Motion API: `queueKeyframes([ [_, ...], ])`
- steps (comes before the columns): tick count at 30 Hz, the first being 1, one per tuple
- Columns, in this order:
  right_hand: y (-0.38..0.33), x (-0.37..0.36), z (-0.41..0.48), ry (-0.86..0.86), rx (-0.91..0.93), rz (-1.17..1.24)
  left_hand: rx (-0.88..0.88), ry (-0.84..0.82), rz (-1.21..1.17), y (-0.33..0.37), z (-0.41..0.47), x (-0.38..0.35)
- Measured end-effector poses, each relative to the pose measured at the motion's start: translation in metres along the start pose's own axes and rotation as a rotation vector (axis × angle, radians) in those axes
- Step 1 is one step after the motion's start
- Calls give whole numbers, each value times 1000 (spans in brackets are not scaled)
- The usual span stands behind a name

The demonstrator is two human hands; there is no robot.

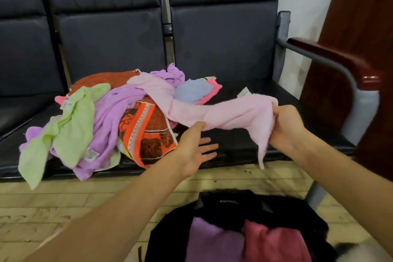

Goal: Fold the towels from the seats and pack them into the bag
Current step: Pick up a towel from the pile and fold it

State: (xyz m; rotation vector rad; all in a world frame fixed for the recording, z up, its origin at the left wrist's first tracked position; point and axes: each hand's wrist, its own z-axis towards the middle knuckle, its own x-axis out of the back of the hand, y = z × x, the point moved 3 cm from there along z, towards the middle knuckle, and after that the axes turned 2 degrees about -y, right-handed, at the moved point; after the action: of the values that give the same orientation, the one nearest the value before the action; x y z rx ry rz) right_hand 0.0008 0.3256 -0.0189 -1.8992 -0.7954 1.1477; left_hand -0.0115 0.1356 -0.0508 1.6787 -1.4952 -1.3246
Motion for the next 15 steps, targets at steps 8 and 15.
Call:
queueKeyframes([
  [8, 1, 28, -1, -85, -173, -300, 69, 41, -289, -24, 28, -38],
  [15, 7, 45, -10, -198, -123, -572, -59, 321, 29, -28, 30, -39],
])
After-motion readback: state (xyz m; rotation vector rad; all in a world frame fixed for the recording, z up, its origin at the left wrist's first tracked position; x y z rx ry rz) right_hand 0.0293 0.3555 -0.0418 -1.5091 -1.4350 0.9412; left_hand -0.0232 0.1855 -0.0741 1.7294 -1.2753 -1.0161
